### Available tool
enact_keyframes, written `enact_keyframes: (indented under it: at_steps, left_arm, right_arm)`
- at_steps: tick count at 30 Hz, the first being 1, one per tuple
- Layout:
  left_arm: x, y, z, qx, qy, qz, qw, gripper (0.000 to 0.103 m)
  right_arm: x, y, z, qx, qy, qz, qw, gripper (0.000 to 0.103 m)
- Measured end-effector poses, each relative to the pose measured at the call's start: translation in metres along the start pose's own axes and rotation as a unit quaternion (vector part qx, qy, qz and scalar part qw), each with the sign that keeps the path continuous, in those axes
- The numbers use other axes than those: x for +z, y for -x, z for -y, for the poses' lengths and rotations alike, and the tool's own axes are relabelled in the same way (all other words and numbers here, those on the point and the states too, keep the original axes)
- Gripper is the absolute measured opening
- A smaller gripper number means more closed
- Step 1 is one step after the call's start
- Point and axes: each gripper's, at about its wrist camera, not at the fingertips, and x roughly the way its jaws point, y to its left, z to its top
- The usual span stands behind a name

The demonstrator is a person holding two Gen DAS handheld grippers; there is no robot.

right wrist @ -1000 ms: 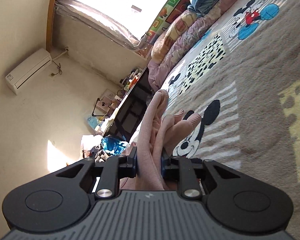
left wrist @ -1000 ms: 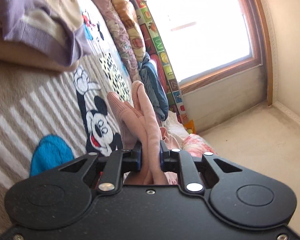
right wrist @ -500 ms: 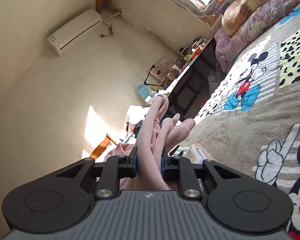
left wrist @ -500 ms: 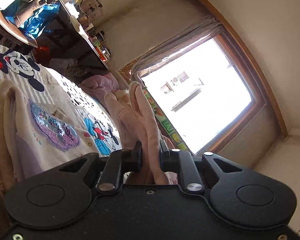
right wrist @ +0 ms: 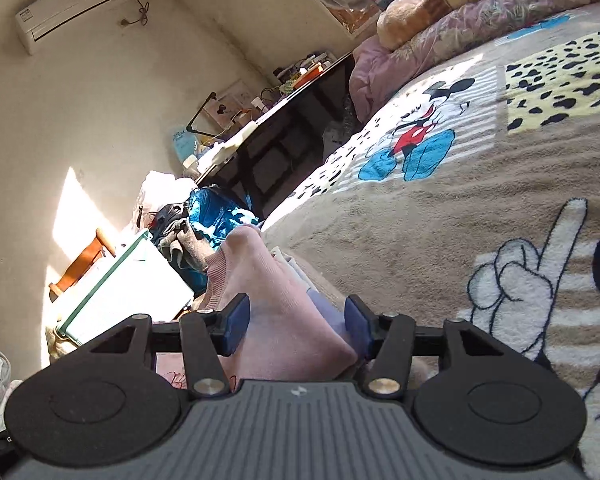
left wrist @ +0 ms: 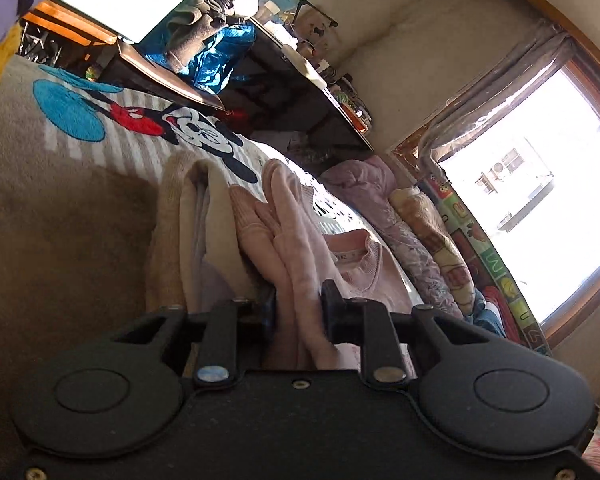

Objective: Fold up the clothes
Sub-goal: 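Lift the folded sweatshirt with both grippers and carry it toward the clothes stack, then lower the sweatshirt onto the folded clothes stack with both grippers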

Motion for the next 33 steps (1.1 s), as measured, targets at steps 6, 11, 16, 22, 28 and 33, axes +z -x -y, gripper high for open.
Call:
enact_keyframes:
  at_steps: [6, 11, 16, 22, 28, 33]
  left_arm:
    - [-0.011, 0.014, 0.024, 0.035, -0.081, 0.055, 0.9946, 0.02]
    - [-0.021, 0.02, 0.04, 0.077, -0.14, 0.091, 0.9829, 0.029]
    - [-0.021, 0.027, 0.052, 0.05, -0.172, 0.101, 0.9786, 0.041]
    - [-0.019, 0.005, 0.039, 0.062, -0.151, -0.001, 0.9865, 0.059]
    - [-0.025, 0.047, 0.05, 0.055, -0.187, -0.013, 0.9808, 0.067]
    - [-0.017, 0.082, 0.055, 0.05, -0.184, -0.049, 0.9804, 0.084]
  right_arm:
    - [0.002, 0.018, -0.034, -0.009, 0.123, 0.043, 0.991, 0.054]
    - [-0.001, 0.027, -0.046, -0.005, 0.147, 0.008, 0.989, 0.058]
    - [0.003, 0.046, -0.049, -0.016, 0.152, -0.004, 0.988, 0.066]
    - [0.005, 0.067, -0.057, -0.047, 0.144, -0.035, 0.988, 0.073]
    - [0.002, 0.09, -0.072, -0.072, 0.131, -0.059, 0.987, 0.085]
    - [0.0, 0.117, -0.099, -0.084, 0.134, -0.063, 0.985, 0.098]
